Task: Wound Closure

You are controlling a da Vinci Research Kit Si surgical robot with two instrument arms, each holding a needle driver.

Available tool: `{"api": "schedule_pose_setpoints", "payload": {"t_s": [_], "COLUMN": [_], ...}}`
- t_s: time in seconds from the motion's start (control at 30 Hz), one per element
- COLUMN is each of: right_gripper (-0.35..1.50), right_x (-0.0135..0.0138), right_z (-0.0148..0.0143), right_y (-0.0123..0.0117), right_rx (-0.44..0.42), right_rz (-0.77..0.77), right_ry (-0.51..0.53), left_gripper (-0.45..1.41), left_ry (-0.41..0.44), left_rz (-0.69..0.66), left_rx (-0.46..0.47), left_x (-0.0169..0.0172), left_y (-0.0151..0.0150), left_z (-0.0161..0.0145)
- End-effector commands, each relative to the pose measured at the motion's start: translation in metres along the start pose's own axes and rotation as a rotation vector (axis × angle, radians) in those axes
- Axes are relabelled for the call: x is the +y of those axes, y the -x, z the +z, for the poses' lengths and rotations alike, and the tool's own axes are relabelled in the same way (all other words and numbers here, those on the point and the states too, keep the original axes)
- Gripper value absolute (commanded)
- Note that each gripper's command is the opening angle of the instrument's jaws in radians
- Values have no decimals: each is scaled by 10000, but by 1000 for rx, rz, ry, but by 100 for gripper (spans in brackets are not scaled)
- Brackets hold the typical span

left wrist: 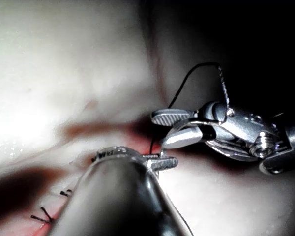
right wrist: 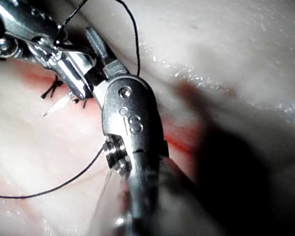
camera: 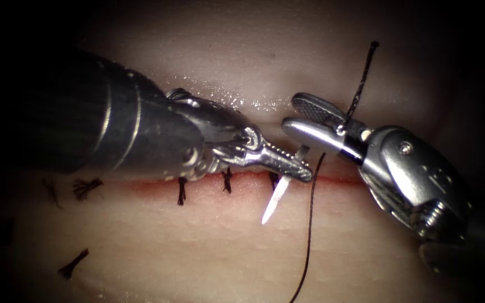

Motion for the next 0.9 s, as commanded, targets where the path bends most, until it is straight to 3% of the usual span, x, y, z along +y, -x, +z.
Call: {"api": "schedule_pose_setpoints", "payload": {"t_s": [0.03,0.27,0.3,0.4,0.67,0.7,0.73,0.77,0.8,0.83,0.9], "right_gripper": [48,29,21,-35,-35,-35,-35,-35,-35,-35,-35], "right_x": [-5,-4,-4,-5,-2,3,3,6,10,13,23], "right_z": [7,6,6,5,-6,-9,-9,-11,-13,-16,-22], "right_y": [7,6,6,6,1,0,0,1,1,2,3], "right_rx": [2,7,7,7,14,9,9,-3,-15,-24,-41], "right_rz": [3,5,5,4,-14,-34,-34,-42,-50,-52,-55], "right_ry": [-2,0,0,-1,67,77,77,73,67,63,56], "left_gripper": [-45,-45,-45,-45,-45,22,22,44,81,104,121], "left_ry": [2,4,4,5,-14,-68,-68,-96,-136,-156,-182], "left_rz": [0,6,6,6,59,140,140,174,229,267,330], "left_rx": [-2,0,0,0,6,28,28,38,48,52,53], "left_x": [-5,-5,-4,-4,-4,-4,-4,-4,-4,-4,-4], "left_y": [1,2,2,2,3,1,1,1,1,1,2], "left_z": [6,6,6,6,5,5,5,5,5,6,7]}}
